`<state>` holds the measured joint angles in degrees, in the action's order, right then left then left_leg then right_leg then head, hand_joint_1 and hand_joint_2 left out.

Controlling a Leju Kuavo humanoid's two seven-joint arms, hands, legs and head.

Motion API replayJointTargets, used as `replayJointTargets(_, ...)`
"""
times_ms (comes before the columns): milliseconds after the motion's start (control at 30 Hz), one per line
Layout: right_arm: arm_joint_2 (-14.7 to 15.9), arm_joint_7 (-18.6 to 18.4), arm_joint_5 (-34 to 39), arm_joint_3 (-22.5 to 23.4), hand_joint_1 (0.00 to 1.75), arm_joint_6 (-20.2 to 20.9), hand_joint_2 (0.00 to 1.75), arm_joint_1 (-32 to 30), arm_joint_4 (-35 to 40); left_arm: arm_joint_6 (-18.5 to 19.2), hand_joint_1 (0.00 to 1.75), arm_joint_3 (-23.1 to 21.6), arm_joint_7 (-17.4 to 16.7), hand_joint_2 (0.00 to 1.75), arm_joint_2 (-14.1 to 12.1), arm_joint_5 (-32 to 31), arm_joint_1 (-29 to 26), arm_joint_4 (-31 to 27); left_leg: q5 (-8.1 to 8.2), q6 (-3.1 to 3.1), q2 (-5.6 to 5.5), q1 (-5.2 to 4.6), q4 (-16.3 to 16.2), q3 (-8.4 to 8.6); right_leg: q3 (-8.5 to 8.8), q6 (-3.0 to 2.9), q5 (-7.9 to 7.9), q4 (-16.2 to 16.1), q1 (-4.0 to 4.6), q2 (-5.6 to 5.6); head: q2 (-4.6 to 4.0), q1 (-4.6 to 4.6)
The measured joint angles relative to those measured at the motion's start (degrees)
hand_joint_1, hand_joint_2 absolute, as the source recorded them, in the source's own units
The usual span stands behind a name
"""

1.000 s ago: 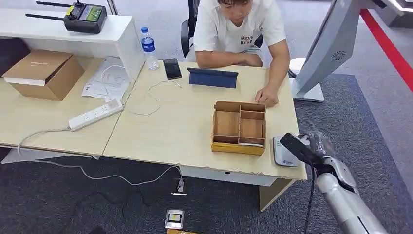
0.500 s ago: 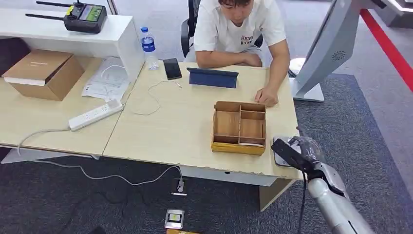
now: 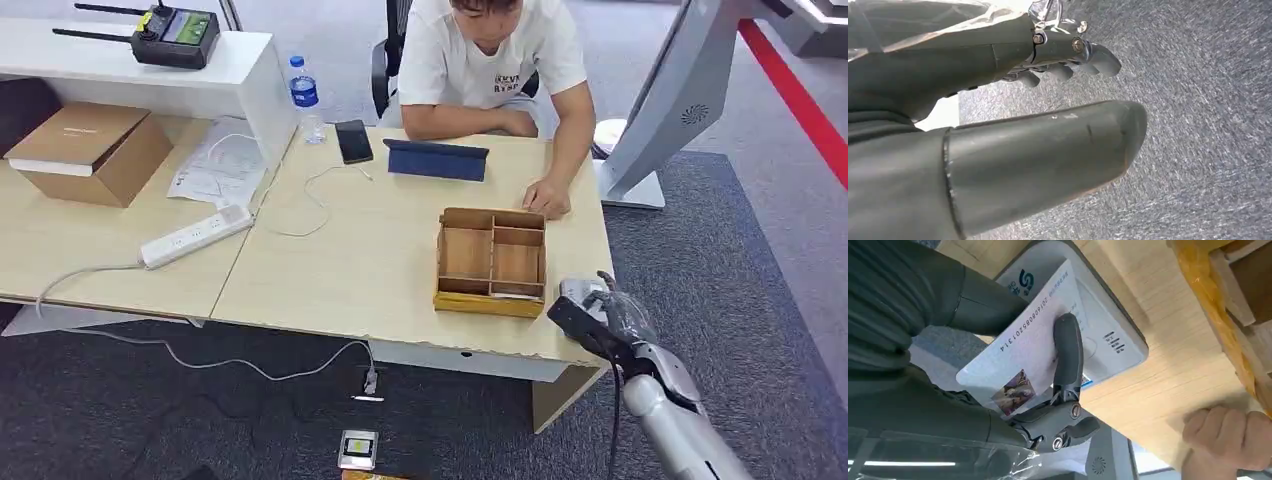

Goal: Pass the card to the sensor for recognition and then transmit it.

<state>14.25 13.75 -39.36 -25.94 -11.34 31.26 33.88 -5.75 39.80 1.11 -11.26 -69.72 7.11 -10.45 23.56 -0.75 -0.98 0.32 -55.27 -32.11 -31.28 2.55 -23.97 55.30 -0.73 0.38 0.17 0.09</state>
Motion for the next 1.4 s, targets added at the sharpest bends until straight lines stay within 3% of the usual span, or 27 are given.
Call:
replayJointTargets(700,-0.53,0.96,-0.22,0.76,1.75,-0.61,1.75,1.00,0.46,-0.24,0.00,0.00,0.61,0.00,0.00,-1.20,-0.04,0.00,-0.04,0.00,-0.01,-0.01,-0.01,-0.02,0.04,-0.02,0.08,0.00,-0.01,0.01,0.00,0.00)
replayJointTargets(867,0.37,-0.42,-1.09,2.67,1.75,1.64,1.75,6.30,3.78,0.11,0.00,0.00,1.42,0.00,-0.07,-2.14,-0.02,0.00,-0.10,0.01,0.02,-0.02,-0.02,-0.08,-0.05,-0.08,0.16,0.01,-0.02,0.01,0.02,0.02)
replayJointTargets(1100,0.81,0.35,-2.71,4.20,1.75,2.99,1.75,15.52,6.14,0.55,0.00,0.00,2.12,0.00,-0.15,-3.04,-0.01,0.00,-0.10,0.01,0.02,-0.02,-0.02,-0.09,-0.05,-0.06,0.18,0.02,-0.02,0.01,0.02,0.00)
replayJointTargets(1400,-2.54,2.10,-7.58,3.89,1.75,5.55,1.75,24.03,5.03,0.74,0.00,0.00,4.35,0.00,-0.15,-4.91,0.08,-0.02,-0.11,0.01,0.00,0.01,-0.01,-0.10,-0.05,-0.07,0.17,0.04,0.01,0.01,0.02,0.00)
